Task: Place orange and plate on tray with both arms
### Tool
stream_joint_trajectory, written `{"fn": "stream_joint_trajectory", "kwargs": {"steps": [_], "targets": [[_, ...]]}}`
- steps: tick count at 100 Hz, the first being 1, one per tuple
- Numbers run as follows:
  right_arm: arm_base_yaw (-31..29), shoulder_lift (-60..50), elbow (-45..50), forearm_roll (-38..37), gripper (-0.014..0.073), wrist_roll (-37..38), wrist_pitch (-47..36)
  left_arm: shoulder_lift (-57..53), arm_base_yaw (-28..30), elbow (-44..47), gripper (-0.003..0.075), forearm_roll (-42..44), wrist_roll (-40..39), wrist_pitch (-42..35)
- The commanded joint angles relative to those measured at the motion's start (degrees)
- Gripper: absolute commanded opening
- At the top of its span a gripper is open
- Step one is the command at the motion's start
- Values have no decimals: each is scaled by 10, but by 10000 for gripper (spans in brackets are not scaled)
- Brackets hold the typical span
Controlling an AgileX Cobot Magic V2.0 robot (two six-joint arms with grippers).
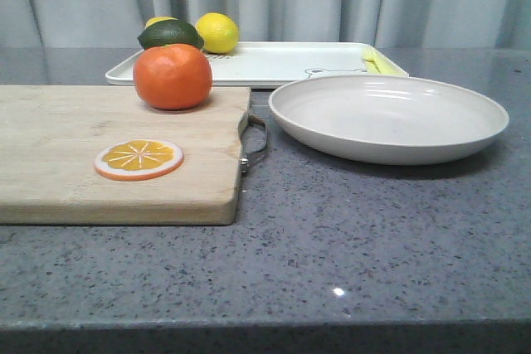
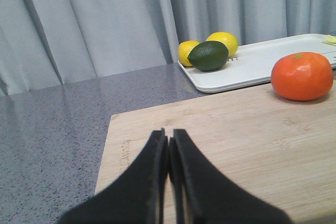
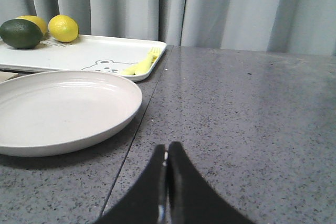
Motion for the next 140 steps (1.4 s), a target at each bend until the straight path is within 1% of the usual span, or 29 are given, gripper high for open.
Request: {"fn": "stream_joint_trajectory", "kwargs": {"steps": [1,99,106,117,123,132,140], "targets": [[-2,-13,-3,-5,-67,0,-47,-19,2,4,-19,-3,-6,-42],[-2,-13,-3,-6,-67,0,-64,-19,2,4,-19,-5,-6,-42],[-2,-13,-3,-6,-67,0,-70,-19,2,4,-19,-18,-6,-46],[-2,-13,-5,-4,-67,0,-90,-19,2,-1,-19,-88,-6,-60],[-2,-13,-14,0,-67,0,-91,-19,2,-9,-19,-108,-6,-59],[-2,-13,-43,18,-67,0,-64,-19,2,-36,-19,-133,-6,-33],[-2,-13,-90,21,-67,0,10,-10,2,-80,-19,-143,-6,27]]}}
